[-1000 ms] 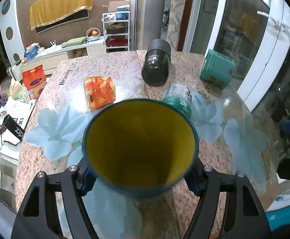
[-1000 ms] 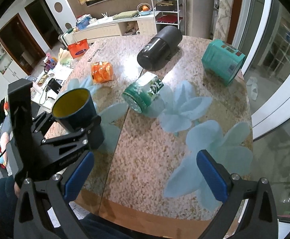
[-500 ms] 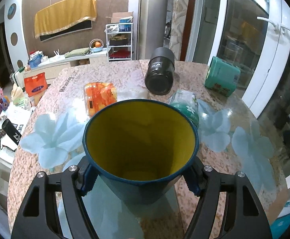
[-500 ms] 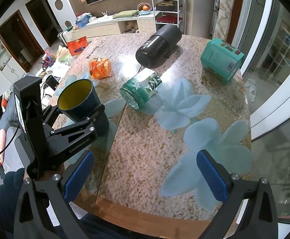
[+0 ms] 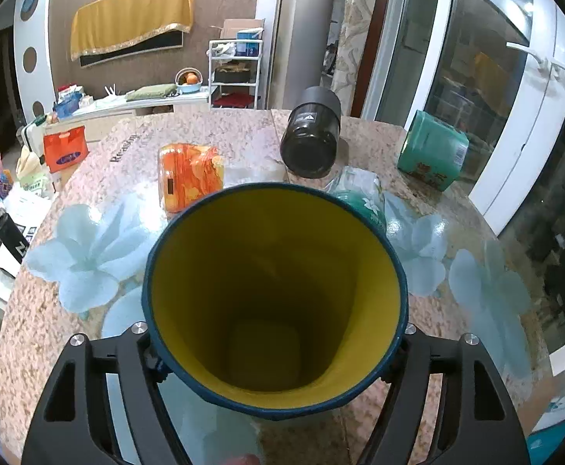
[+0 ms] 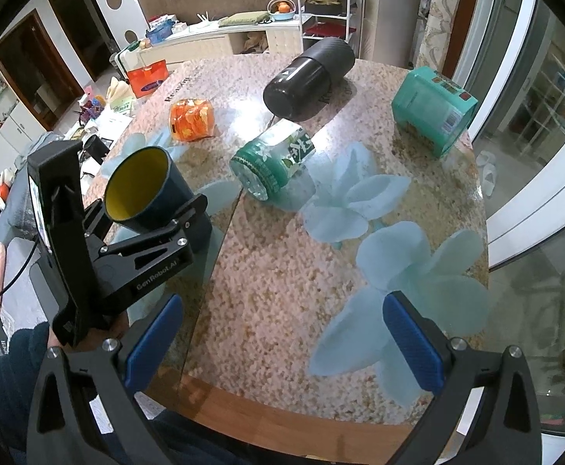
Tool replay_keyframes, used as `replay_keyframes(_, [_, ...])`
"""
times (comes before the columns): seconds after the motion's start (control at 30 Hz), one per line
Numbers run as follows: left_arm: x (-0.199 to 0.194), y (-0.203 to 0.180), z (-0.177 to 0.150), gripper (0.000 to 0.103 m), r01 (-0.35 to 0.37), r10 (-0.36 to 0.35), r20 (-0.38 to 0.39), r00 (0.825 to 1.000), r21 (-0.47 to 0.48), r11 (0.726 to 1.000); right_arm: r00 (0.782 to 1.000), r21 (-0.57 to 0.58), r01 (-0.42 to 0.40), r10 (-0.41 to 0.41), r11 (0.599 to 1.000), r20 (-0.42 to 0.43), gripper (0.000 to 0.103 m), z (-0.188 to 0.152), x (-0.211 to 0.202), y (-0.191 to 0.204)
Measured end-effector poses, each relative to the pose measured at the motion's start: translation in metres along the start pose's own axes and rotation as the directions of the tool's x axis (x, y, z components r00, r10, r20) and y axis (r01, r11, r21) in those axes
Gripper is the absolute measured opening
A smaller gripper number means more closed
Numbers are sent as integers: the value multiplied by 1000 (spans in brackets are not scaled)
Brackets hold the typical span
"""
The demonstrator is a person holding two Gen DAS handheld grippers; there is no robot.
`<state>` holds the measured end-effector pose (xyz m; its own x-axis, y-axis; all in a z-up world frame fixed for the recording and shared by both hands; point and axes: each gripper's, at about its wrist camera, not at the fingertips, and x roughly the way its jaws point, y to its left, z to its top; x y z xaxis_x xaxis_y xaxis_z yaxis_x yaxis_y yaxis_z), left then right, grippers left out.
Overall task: Flip cup upright
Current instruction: 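Lower the upright blue cup onto the table with the left gripper and open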
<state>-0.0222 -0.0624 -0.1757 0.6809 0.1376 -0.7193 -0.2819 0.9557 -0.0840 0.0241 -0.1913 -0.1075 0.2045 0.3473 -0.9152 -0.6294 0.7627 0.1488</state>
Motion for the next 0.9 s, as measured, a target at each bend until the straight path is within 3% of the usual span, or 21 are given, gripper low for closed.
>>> replay_keyframes(0.1, [2,-1,2,103,-3,3,-25,1000,-1,1000,1000,-4,-5,5,1000,-5,103,0,1,0])
replay_keyframes(0.4, [-16,-7,11,103,47,-46,-67,997,6,999,1000,-12,-10,10,1000,13,103,5,-1,1])
replay_keyframes(0.57, [-50,-5,31,103,57,-57,-45,997,4,998,998,-9,-24,25,1000,62,103,16,-18,3])
replay_keyframes(0.9, [-95,13,77,103,64,-70,-118,990,-50,997,986,-16,16,-13,1000,164,103,47,-52,20])
